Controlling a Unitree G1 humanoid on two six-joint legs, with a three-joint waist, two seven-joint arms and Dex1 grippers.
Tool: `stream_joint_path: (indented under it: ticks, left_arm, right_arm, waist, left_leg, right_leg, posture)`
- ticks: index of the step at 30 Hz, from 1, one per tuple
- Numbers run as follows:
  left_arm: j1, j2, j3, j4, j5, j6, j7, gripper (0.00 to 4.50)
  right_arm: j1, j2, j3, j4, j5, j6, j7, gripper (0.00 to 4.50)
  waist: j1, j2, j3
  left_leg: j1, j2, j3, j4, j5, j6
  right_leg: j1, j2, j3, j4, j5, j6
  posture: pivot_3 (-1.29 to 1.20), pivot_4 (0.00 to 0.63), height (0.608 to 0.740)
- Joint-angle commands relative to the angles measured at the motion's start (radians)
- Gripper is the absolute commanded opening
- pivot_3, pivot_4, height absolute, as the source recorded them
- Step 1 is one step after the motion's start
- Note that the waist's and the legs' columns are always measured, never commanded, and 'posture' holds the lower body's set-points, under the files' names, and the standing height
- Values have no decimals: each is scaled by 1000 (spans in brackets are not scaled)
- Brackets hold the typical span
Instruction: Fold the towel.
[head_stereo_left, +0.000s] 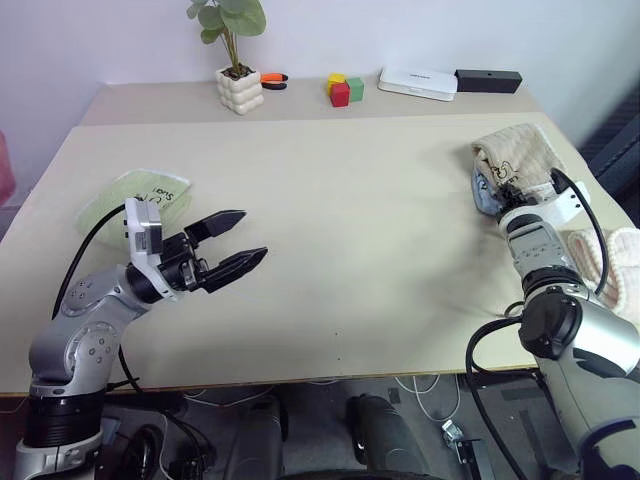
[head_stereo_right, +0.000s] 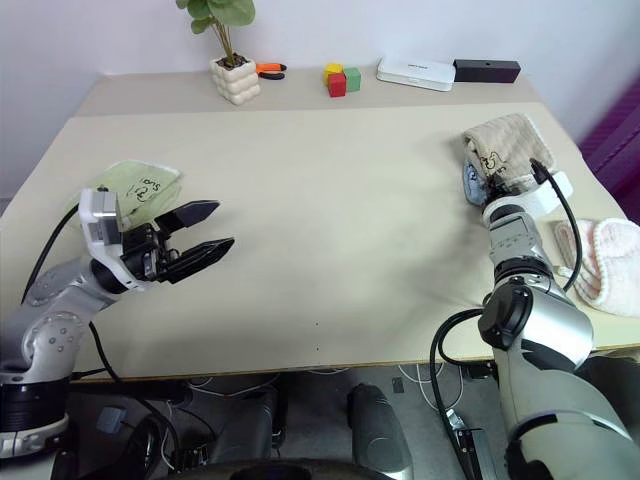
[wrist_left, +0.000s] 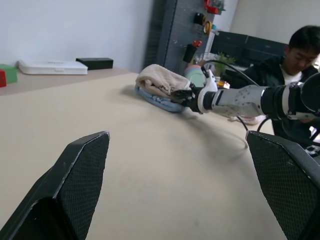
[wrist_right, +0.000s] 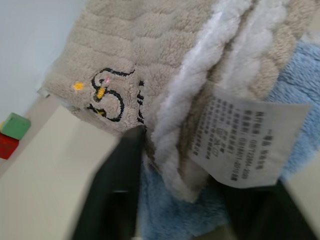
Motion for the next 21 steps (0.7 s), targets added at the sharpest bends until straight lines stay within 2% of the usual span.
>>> stream_joint_path:
  ticks: [1,2,14,19,21]
  left_arm:
    - [-3,3,16,-28,-9,-9,4,4500]
    - [-2,3,16,-30,-9,-8,4,4500]
    - [-1,4,11,-30,-5,-9,5,4500]
    - [2,1,14,-30,-5,-12,8,4500]
    - [4,2,13,-29,-3,-14,7,4500]
  right_arm:
    - [-28,-14,-20,-35,-2,2,18,4025]
    - [-32,-11,-22,-38,-2,5,30,4442]
    - [-115,48,48,-174,-34,31,200,4442]
    - [-82,102,69,-355,-7,95,225,4442]
    - [-38,138,113,-502,-11,99,263,4442]
  waist:
    - [0,0,0]
    - [1,0,0]
    - [0,0,0]
    - [2,0,0]
    - [4,0,0]
  left_leg:
    - [0,0,0,0,0,0]
    - [0,0,0,0,0,0]
    - [0,0,0,0,0,0]
    - [0,0,0,0,0,0]
    - [0,0,0,0,0,0]
  right_leg:
    - [0,0,0,0,0,0]
    - [0,0,0,0,0,0]
    - [0,0,0,1,0,1]
    - [0,0,0,1,0,1]
    - [0,0,0,1,0,1]
  posture:
    - [0,150,740]
    - [0,150,740]
    - [0,150,740]
    - [0,150,740]
    - [0,150,740]
